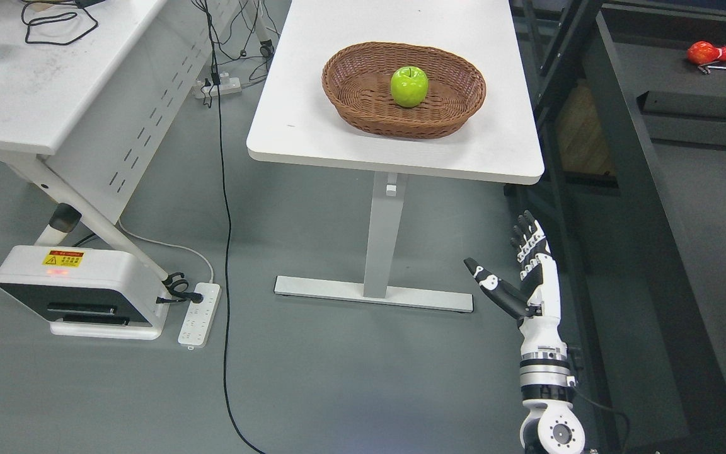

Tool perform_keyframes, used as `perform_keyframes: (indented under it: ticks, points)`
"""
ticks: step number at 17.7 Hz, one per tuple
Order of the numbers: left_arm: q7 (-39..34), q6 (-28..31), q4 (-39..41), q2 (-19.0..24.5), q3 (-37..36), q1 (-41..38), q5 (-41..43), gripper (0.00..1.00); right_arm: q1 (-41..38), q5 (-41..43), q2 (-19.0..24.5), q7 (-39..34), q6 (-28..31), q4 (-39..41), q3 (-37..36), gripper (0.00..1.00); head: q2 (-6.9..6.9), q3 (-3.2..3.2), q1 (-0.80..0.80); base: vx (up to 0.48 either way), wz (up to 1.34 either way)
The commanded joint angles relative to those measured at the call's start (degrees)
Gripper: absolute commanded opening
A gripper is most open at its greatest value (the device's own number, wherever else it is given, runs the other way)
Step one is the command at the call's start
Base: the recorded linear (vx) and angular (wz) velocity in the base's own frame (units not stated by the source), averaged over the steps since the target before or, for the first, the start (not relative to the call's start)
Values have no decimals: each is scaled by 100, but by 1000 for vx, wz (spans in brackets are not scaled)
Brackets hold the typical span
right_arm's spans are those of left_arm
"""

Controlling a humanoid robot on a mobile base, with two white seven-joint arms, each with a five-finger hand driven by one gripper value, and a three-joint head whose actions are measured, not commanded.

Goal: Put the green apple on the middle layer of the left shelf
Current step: 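Reach the right hand toward the green apple in the wicker basket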

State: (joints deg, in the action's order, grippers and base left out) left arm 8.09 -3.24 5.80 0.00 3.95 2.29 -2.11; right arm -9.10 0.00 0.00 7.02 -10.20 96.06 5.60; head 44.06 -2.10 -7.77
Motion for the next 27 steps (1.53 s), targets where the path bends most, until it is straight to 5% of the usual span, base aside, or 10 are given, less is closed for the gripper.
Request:
perform_keyframes:
  ticks: [1, 8, 12, 15, 24, 27]
  points:
    - [0, -1, 0, 100, 0, 0, 0, 100, 5, 35, -100, 1, 123, 131, -6, 100, 0, 0, 0, 0, 0]
    - [0, -10, 0, 100, 0, 0, 0, 100, 136, -8, -140, -86, 176, 132, -322, 100, 0, 0, 0, 0, 0]
    - [0, -10, 0, 100, 0, 0, 0, 100, 742, -2524, -1255, -69, 344, 79, -288, 99, 0, 0, 0, 0, 0]
    - [0, -10, 0, 100, -17, 0, 0, 100, 682, -2857, -1756, -8, 283, 114, -445, 98, 0, 0, 0, 10, 0]
    - [0, -10, 0, 100, 0, 0, 0, 100, 409, -2795, -1408, -191, -788, 97, -701, 100, 0, 0, 0, 100, 47]
    - [0, -10, 0, 100, 0, 0, 9, 100, 470, -2795, -1152, -499, -518, 105, -692, 92, 0, 0, 0, 163, 106]
